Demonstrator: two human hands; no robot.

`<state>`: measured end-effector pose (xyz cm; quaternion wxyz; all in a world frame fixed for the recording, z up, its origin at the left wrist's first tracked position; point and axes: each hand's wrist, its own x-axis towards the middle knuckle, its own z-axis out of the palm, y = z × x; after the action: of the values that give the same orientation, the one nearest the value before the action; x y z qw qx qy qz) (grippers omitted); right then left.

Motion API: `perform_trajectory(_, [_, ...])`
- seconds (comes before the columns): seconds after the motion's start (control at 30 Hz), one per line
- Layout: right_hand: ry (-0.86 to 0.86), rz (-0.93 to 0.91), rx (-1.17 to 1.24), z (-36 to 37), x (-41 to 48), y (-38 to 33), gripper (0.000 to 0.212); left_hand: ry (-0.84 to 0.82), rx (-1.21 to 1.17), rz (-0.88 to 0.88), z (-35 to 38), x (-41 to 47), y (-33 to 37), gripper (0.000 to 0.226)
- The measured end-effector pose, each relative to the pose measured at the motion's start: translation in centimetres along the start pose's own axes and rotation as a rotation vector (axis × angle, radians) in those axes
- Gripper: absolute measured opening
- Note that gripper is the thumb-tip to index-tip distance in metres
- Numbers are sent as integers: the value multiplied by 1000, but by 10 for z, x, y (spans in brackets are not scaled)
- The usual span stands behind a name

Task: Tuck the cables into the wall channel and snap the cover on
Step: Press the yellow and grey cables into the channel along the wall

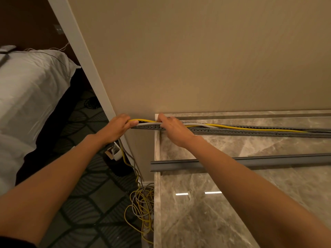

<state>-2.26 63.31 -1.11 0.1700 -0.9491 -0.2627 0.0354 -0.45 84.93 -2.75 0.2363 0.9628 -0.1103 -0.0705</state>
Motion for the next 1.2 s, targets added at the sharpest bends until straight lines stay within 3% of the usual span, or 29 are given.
perform_trajectory(0.07, [23, 23, 49, 1, 2, 3, 26, -23, -12, -39, 0, 2, 4, 41])
perform_trajectory(0.3, [20, 124, 155, -1, 9, 4, 15, -113, -145, -244, 1, 7, 7, 56])
perform_trajectory(0.43, [19, 163, 212, -2, 13, 2, 15, -109, -198, -245, 4, 7, 12, 57])
perform_trajectory(0.6, [63, 188, 255, 4, 11, 2, 11, -139, -141, -161, 6, 7, 9, 27])
perform_trajectory(0.77, [89, 181, 304, 6, 8, 2, 11, -168, -102, -31, -8, 6, 3, 23])
perform_trajectory(0.93, [93, 211, 392, 5, 11, 4, 19, -331, -265, -121, -23, 7, 10, 36])
perform_trajectory(1.03, [94, 204, 392, 4, 10, 3, 19, -284, -419, -244, -25, 8, 12, 26])
perform_trajectory(1.2, [102, 191, 417, 5, 9, 5, 16, -236, -349, -247, -14, 7, 13, 34])
